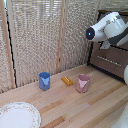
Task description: Kindly get your arm to the topmost drawer handle. Get a good grip on it, then softly pull to open it.
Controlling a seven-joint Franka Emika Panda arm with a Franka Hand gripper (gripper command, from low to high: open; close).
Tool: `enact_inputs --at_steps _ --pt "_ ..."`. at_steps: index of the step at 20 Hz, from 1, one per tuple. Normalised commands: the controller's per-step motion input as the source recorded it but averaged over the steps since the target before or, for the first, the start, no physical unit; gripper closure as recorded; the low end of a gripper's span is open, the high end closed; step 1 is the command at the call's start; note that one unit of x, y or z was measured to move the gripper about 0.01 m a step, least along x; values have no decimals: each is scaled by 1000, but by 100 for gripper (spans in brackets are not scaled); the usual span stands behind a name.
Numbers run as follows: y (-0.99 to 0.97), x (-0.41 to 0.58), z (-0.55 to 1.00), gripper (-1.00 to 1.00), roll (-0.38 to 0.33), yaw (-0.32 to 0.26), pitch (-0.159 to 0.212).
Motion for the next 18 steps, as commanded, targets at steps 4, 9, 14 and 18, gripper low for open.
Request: enact_inputs --at_steps 4,9,14,18 --pt "-181 -74 0 100 11 -86 1" --pt "146 0 -28 100 13 -1 0" --pt "866 0 -206 100 1 19 -5" --pt "971 101 -191 100 25 2 -1"
